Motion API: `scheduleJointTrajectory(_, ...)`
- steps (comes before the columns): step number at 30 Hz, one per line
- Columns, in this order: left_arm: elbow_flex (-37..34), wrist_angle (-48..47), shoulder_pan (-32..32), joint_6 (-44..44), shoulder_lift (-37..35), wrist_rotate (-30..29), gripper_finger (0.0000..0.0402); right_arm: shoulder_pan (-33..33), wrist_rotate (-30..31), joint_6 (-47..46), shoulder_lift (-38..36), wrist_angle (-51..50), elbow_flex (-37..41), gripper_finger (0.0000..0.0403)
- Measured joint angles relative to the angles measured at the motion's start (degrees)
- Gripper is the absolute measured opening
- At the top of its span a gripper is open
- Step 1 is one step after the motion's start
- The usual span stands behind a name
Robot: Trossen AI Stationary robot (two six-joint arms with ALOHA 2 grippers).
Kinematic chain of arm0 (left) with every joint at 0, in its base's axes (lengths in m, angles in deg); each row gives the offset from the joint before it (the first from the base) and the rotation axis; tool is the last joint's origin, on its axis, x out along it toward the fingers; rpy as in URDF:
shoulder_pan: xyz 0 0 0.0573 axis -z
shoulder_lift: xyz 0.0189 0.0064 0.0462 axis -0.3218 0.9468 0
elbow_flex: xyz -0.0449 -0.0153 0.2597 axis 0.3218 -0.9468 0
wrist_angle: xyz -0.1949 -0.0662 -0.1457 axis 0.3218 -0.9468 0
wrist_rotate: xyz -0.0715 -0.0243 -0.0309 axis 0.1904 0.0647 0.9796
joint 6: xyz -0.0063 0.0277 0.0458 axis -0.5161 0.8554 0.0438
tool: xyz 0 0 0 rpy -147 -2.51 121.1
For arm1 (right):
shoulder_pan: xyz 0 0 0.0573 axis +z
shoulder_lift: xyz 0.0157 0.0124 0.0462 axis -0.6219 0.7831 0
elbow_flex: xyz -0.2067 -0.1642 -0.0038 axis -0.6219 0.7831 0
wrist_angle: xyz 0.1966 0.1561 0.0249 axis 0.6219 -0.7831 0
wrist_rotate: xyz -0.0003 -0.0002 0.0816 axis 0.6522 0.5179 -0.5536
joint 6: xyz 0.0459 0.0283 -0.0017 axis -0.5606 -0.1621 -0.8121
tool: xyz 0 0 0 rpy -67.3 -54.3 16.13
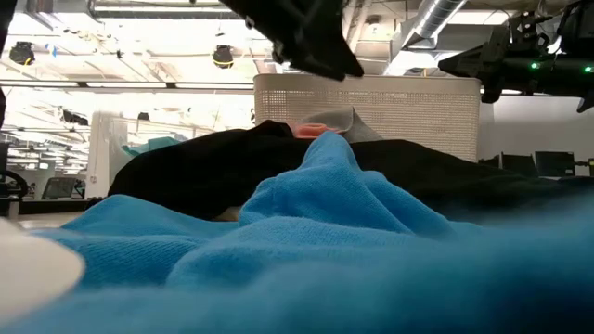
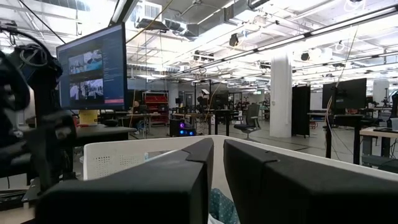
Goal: Pick & Place Cloths
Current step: Put the gray and pink sock into the transparent bin
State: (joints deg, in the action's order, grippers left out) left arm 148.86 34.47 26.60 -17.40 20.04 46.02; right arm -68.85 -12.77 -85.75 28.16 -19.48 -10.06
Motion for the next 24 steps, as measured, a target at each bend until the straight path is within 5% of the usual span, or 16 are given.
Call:
scheduleJointTrajectory(14,0.0,-1.9,-2.0,-0.4,7.0,-3.6,0.0250,0.0,0.0,0.0,0.0,0.0,0.0,0.0037)
scheduleJointTrajectory(17,0.0,-4.4,-2.0,-2.4,7.0,-2.8,0.0196,0.0,0.0,0.0,0.0,0.0,0.0,0.0037)
scheduleJointTrajectory(22,-0.1,-6.8,-1.9,-3.3,5.4,-2.7,0.0037,0.0,0.0,0.0,0.0,0.0,0.0,0.0037)
scheduleJointTrajectory(24,-0.1,-5.1,-1.8,-3.2,3.9,-2.6,0.0014,0.0,0.0,0.0,0.0,0.0,0.0,0.0037)
